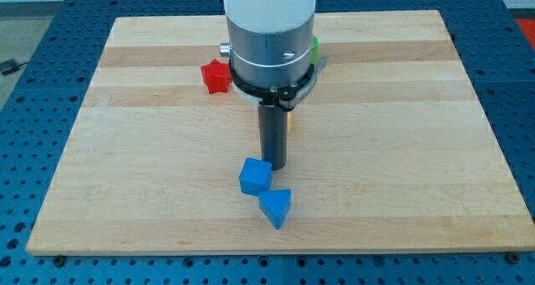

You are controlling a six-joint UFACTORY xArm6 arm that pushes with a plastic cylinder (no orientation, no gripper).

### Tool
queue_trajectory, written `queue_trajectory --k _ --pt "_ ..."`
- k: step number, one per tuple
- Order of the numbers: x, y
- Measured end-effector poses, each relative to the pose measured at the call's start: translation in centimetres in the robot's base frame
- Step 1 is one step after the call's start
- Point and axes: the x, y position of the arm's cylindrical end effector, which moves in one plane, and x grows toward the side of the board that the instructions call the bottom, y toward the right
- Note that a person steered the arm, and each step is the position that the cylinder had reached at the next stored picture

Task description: Push the blue cube into the blue triangle

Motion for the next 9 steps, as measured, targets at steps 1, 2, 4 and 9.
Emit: queue_trajectory --k 1,2,4,9 --pt "-2.1 -1.5" --pt "-2.8 -3.4" --pt "-0.1 -5.2" --pt "2.4 -4.0"
